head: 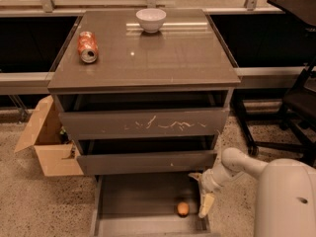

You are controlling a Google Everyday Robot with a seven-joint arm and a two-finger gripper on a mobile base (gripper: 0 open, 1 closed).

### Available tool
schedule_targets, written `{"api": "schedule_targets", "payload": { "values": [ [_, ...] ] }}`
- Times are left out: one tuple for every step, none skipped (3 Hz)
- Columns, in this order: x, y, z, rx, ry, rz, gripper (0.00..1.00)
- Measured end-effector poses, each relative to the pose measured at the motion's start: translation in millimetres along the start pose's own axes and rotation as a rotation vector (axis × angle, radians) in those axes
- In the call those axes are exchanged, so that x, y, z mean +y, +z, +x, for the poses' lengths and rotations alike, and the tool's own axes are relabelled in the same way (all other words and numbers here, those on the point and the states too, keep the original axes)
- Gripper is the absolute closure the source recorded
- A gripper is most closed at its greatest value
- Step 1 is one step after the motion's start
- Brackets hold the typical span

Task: Pick orange from bottom drawer and place on counter

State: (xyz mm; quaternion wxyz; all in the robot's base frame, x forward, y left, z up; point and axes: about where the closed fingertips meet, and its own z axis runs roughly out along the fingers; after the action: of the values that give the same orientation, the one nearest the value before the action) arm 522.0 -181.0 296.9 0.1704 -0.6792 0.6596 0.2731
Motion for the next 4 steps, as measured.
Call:
{"api": "schedule_targets", "payload": {
  "values": [
    [-2, 37, 15, 0.012, 0.0, -0.038, 0.0],
    [-6, 64, 25, 0.036, -0.004, -0.027, 0.0],
    [-16, 85, 36, 0.038, -0.015, 0.027, 0.0],
    [-28, 93, 47, 0.035, -0.021, 0.093, 0.0]
  ]
}}
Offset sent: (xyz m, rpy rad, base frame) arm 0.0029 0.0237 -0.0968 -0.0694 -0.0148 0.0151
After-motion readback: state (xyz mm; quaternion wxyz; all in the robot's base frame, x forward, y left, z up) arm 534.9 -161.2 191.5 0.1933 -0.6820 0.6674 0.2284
